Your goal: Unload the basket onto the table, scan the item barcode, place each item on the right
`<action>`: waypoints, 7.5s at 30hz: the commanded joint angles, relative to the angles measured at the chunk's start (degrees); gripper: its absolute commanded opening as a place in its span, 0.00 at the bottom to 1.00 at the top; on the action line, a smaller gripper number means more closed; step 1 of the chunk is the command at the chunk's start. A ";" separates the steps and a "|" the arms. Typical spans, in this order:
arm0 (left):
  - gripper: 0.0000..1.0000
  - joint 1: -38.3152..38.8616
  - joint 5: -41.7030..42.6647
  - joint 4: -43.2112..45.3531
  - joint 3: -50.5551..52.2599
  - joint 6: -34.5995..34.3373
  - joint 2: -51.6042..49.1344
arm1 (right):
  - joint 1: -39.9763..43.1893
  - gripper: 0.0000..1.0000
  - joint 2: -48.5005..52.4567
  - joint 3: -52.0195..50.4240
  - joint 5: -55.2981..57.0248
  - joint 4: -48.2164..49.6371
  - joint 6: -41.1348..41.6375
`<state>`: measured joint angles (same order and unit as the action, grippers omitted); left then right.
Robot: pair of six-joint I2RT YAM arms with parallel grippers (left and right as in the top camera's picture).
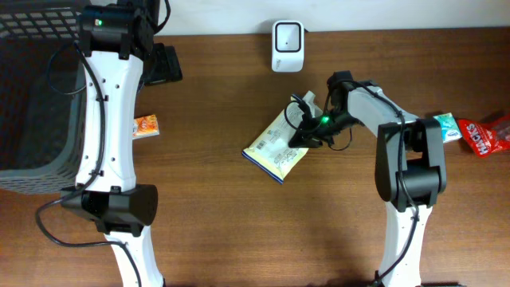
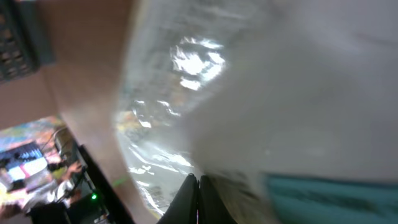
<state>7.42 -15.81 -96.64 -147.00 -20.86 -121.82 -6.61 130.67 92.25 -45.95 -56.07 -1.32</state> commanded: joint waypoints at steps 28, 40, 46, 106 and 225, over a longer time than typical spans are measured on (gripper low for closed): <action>0.99 5.70 35.93 19.21 34.23 16.39 -0.07 | 7.43 0.98 -6.67 16.59 27.17 -13.35 2.91; 0.99 9.99 54.01 49.07 62.53 14.08 -0.07 | 7.43 0.98 -6.64 16.59 27.15 -11.17 3.56; 0.99 10.51 50.47 57.51 64.46 6.95 -0.09 | 7.43 0.98 -6.64 16.59 27.15 -11.15 3.56; 0.20 19.67 35.43 57.20 59.56 -0.44 1.86 | -1.22 0.04 -8.20 3.32 16.24 3.34 10.14; 0.00 39.43 -29.92 23.80 38.36 8.48 -4.59 | 8.20 0.98 1.38 51.98 28.87 -40.61 -0.37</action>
<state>40.45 -48.45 -72.40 -110.96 -10.52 -126.91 1.15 133.56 144.20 -17.54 -96.66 -1.54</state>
